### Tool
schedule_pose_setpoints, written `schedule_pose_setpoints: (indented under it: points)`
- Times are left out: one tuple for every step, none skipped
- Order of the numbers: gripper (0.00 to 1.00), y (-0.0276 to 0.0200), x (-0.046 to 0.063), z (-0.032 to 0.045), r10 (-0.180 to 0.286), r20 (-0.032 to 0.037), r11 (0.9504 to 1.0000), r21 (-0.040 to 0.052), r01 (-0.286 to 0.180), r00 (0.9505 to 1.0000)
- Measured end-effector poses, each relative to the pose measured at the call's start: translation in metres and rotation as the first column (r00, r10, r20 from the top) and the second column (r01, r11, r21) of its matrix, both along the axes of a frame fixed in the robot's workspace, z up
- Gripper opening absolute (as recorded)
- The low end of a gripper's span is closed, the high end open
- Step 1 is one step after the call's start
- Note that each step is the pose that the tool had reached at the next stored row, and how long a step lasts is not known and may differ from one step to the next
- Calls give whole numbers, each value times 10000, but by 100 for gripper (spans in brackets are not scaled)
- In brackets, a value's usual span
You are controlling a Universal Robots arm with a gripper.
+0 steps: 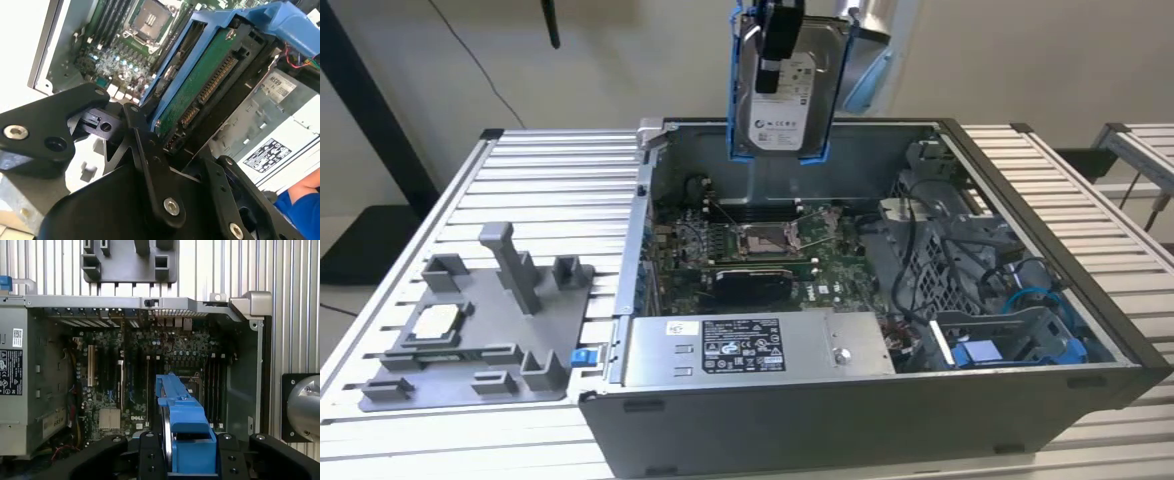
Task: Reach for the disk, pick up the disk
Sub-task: 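Pick up the disk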
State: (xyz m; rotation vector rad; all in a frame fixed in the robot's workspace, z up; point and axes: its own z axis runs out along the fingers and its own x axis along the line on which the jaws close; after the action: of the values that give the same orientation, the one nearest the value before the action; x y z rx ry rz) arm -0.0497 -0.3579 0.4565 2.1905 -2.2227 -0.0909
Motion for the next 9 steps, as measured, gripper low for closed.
schedule_pose_setpoints:
  points:
    - [0,0,18,0,0,0,10000,1,0,10000]
    - [0,-1,35,0,0,-1,10000,0,0,10000]
    - [0,-1,43,0,-1,0,10000,0,1,10000]
    - [0,-1,47,0,0,0,10000,0,0,10000]
    - [0,-1,47,0,-1,0,10000,0,1,10000]
    - [0,0,50,0,-1,0,10000,0,1,10000]
    - [0,0,51,0,-1,0,10000,0,1,10000]
    - [0,0,52,0,-1,0,10000,0,1,10000]
    - [0,0,52,0,-1,0,10000,0,1,10000]
